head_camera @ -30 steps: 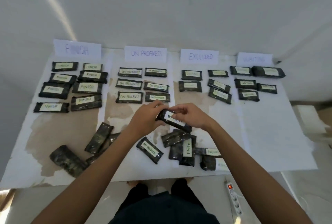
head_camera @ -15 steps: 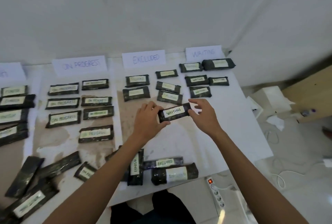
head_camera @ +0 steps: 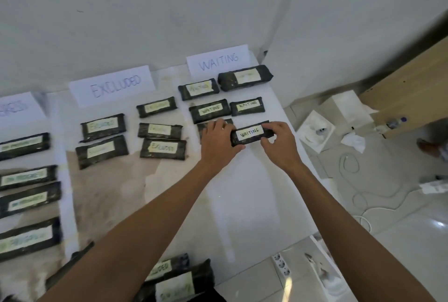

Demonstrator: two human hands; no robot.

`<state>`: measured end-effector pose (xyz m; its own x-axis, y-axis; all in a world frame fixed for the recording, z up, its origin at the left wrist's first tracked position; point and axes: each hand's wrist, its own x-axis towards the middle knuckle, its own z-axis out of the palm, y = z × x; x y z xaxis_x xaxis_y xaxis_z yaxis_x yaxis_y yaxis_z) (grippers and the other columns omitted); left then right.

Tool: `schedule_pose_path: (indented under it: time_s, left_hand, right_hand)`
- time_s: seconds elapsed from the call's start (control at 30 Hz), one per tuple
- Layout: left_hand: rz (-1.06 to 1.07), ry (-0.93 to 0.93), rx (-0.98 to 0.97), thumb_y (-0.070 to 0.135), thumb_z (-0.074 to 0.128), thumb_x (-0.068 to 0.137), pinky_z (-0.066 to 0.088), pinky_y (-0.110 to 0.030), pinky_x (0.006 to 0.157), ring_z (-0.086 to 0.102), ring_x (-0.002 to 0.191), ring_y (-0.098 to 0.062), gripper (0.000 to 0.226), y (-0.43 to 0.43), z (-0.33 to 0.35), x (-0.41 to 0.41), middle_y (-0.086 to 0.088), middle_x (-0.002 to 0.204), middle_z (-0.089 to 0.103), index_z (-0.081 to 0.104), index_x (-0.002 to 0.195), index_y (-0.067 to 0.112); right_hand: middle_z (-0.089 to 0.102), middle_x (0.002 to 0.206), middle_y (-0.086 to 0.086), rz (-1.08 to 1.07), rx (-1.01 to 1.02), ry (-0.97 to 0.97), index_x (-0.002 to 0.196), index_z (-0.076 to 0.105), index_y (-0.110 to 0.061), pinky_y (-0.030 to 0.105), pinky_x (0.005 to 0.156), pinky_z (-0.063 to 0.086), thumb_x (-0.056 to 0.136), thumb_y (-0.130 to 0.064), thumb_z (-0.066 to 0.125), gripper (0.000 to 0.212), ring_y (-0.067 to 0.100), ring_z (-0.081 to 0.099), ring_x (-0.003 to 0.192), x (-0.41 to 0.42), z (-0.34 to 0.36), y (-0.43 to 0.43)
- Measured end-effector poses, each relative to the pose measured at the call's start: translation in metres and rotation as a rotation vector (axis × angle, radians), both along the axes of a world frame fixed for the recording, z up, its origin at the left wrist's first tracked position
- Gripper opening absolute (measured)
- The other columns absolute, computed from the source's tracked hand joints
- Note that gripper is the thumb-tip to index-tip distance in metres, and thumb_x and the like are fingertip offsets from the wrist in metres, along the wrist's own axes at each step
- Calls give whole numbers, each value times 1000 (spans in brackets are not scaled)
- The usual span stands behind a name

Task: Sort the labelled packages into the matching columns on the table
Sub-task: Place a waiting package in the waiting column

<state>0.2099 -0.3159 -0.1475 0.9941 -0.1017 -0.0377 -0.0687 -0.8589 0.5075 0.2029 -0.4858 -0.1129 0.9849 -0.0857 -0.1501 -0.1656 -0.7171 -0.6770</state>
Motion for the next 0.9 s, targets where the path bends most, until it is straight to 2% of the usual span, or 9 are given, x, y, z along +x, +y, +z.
schedule_pose_path:
  time_s: [0.17, 0.3, 0.4, 0.53, 0.6, 0.7, 0.8, 0.9]
  left_hand:
    - [-9, -13, 84, 53, 70, 71, 30, -35, 92, 40, 109, -24, 55, -42, -22, 30, -2, 117, 49, 59, 114, 21]
    - [12, -14, 163, 54, 67, 73, 28, -36, 95, 38, 109, -26, 53, -53, -30, 39, -3, 118, 46, 60, 113, 20]
    - [23, 9, 184, 55, 67, 73, 28, -37, 97, 38, 112, -26, 55, -55, -28, 40, -3, 120, 44, 59, 116, 21]
    - [18, 29, 176, 55, 66, 74, 26, -40, 102, 34, 121, -29, 68, -48, -17, 33, -7, 133, 39, 48, 131, 22]
    - [18, 21, 162, 52, 63, 78, 25, -41, 102, 35, 122, -29, 63, -37, -5, 22, -7, 133, 41, 49, 131, 22]
    - [-5, 72, 121, 43, 59, 84, 25, -39, 100, 37, 120, -27, 47, -14, 15, -6, -4, 128, 46, 54, 126, 23]
    - [-27, 110, 95, 39, 57, 86, 25, -39, 99, 39, 120, -26, 40, 16, 35, -44, -3, 126, 51, 56, 124, 25]
    - [-33, 142, 36, 35, 57, 87, 28, -40, 98, 44, 118, -27, 36, 46, 50, -87, -3, 123, 54, 57, 122, 24]
  right_hand:
    - [50, 124, 10, -41, -3, 40, 120, 61, -6, 3, 83, 32, 84, 0, 60, 36, 11, 53, 95, 27, -25, -38]
    - [47, 133, 11, 16, -52, 70, 123, 60, -5, 5, 93, 26, 85, -2, 60, 38, 22, 50, 119, 36, -39, -49]
    - [41, 140, 10, 43, -76, 92, 127, 57, -4, 10, 99, 24, 87, -6, 60, 40, 21, 44, 126, 37, -43, -49]
    - [40, 142, 10, 90, -126, 51, 130, 55, -6, 27, 109, 31, 85, -7, 60, 45, 24, 42, 130, 29, -38, -41]
    - [41, 142, 10, 120, -131, 19, 129, 55, -6, 32, 111, 32, 85, -7, 61, 45, 25, 41, 131, 21, -31, -32]
    - [43, 140, 9, 182, -110, -6, 130, 55, -7, 27, 108, 31, 87, -8, 61, 43, 23, 42, 129, 3, -15, -13]
    - [45, 138, 8, 265, -105, -14, 131, 54, -9, 19, 101, 28, 89, -10, 59, 42, 21, 44, 126, -22, 4, 10]
    - [48, 135, 6, 332, -91, -38, 130, 55, -10, 17, 99, 30, 90, -10, 58, 40, 18, 48, 122, -52, 22, 35]
